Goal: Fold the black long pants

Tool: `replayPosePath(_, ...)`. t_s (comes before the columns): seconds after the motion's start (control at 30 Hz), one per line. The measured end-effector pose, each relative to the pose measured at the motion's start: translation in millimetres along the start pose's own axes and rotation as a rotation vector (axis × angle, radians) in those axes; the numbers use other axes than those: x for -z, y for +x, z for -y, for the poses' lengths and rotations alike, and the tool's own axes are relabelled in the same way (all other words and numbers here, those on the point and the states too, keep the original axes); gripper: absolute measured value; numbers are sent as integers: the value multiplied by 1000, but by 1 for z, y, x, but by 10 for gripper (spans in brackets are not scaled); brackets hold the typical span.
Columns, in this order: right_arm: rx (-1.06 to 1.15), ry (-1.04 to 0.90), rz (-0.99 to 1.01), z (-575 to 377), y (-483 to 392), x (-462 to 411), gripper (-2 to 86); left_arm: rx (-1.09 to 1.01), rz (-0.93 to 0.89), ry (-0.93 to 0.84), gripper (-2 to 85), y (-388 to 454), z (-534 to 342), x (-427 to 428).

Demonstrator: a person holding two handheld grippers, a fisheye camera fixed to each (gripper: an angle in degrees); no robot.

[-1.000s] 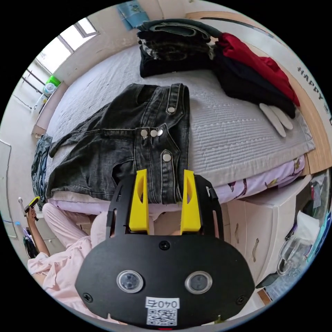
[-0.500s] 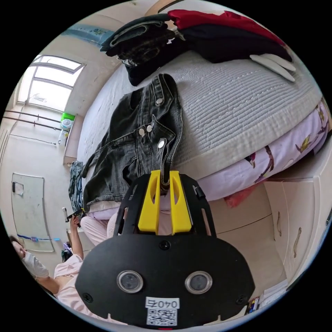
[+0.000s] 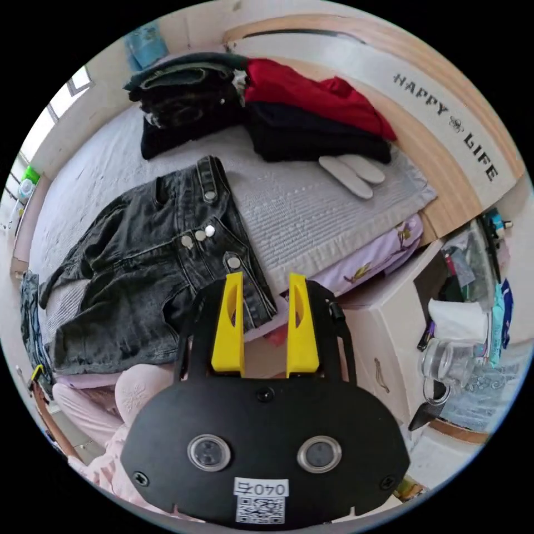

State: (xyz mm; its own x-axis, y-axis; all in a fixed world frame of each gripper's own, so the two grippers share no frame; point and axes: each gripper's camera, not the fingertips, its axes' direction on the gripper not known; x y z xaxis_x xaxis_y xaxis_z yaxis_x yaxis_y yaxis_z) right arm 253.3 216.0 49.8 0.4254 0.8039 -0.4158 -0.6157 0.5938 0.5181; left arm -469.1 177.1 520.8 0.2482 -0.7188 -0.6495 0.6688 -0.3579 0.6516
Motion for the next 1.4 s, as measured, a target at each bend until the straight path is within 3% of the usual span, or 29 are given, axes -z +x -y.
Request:
replayPosePath(0.07,116,143,43,-1,-50,27,112,40,-55,67,3,2,27,-9)
replayPosePath(0.27,417,274,326,14,-195,46,78,159,-420,166,61,1,139,-65)
replayPosePath(0.43,480,238,412,39,-267,7,69,202,-411,111,72,7,211,-115)
replayPosePath(0.53,439,224,444,49,-268,-21,51,226,-358,24,69,11,245,-148)
replayPosePath(0.63,302,189,523,75,-238,-31,32,122,-272,-86,5,25,290,-152)
replayPosePath(0.77,189,232,719,92,-192,-29,12,-29,-367,194,-13,34,354,-28)
replayPosePath(0.87,126,243,718,92,-174,-28,2,-181,-414,422,-14,33,343,61)
replayPosePath(0.97,151,271,764,95,-168,-20,-1,-238,-354,402,-14,15,302,60)
replayPosePath(1.03,164,286,755,96,-168,-16,-2,-174,-324,249,-14,-10,279,11)
replayPosePath(1.1,171,286,734,96,-169,-15,-3,44,-339,-16,-11,-49,252,-86)
replayPosePath(1.17,172,280,718,96,-171,-15,-2,242,-209,-81,-9,-72,227,-135)
replayPosePath(1.23,169,282,702,95,-171,-14,-2,346,-214,-73,-6,-85,206,-156)
replayPosePath(1.3,178,283,679,94,-172,-11,-1,421,-308,42,4,-90,194,-147)
replayPosePath(1.4,200,289,646,97,-172,-6,-1,362,-273,142,31,-71,211,-112)
